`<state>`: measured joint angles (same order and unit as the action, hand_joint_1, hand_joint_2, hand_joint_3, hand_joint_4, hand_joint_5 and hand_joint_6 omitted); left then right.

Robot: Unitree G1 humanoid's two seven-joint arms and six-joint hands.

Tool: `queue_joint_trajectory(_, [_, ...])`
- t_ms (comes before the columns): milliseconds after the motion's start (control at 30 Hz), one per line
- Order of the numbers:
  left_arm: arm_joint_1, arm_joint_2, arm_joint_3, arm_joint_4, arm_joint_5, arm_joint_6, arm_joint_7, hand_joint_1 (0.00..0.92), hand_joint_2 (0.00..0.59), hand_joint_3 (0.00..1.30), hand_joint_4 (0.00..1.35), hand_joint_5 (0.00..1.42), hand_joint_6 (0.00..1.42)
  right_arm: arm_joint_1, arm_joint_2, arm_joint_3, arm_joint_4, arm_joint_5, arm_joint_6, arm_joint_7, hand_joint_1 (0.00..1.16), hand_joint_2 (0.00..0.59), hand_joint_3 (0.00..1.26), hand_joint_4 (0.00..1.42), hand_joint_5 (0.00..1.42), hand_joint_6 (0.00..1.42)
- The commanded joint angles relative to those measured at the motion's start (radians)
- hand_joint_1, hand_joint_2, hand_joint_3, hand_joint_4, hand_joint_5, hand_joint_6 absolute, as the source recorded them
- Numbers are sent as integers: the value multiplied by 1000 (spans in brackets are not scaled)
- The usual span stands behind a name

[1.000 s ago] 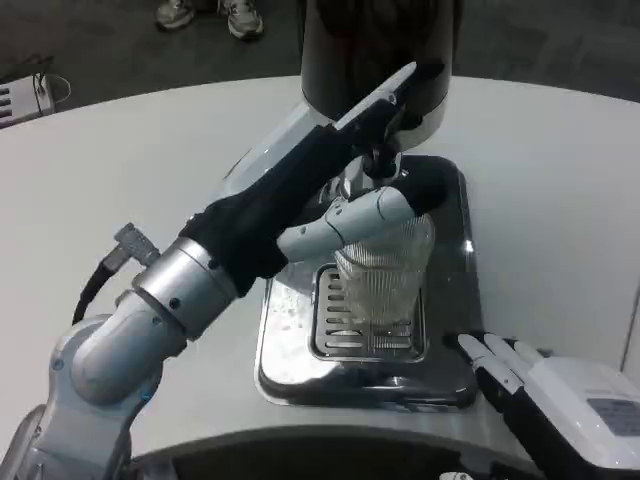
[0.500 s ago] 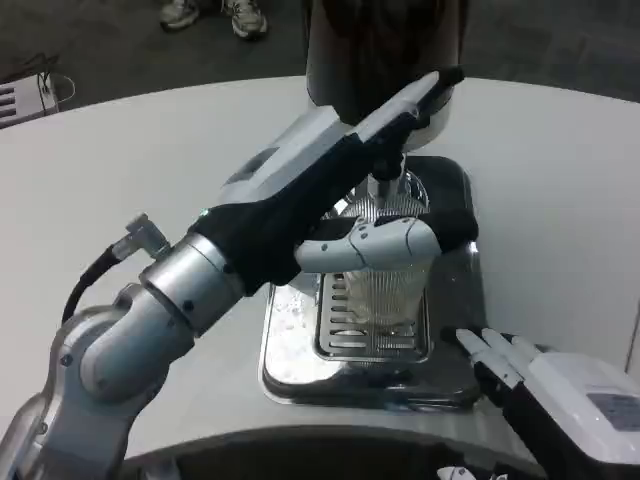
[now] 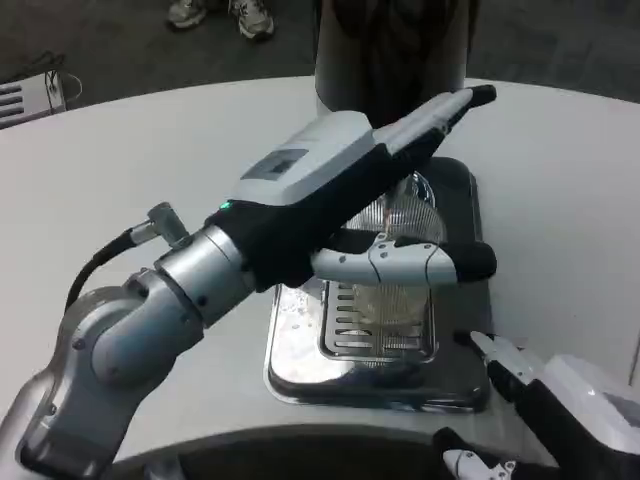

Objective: Grasp the cup under the faucet to collect the drink, then remove the cup.

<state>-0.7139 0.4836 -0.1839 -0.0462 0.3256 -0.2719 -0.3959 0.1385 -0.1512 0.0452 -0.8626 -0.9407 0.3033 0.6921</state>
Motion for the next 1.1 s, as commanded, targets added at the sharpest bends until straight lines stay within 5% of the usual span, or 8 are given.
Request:
queue_joint_trajectory(33, [9, 13, -35, 53, 24, -16, -37, 0, 62, 14, 0, 79, 156, 3, 49, -54, 59, 185, -1, -110, 541, 333, 0, 0, 26, 0])
queue_joint_trajectory(233, [5, 18, -23, 73, 13, -34, -38, 0, 64, 21, 0, 79, 156, -11, 68, -87, 165, 358, -54, -276, 664, 258, 0, 0, 50, 18])
queue_joint_trajectory(533, [5, 32, 0, 72, -14, -37, -43, 0, 30, 22, 0, 79, 144, -90, 54, -80, 322, 460, -87, -450, 695, 237, 0, 0, 5, 7])
queue_joint_trajectory(1100, [-9, 51, 14, 65, -27, -26, -51, 0, 15, 22, 0, 79, 141, -273, -15, -58, 579, 574, -183, -567, 716, 211, 0, 0, 0, 0])
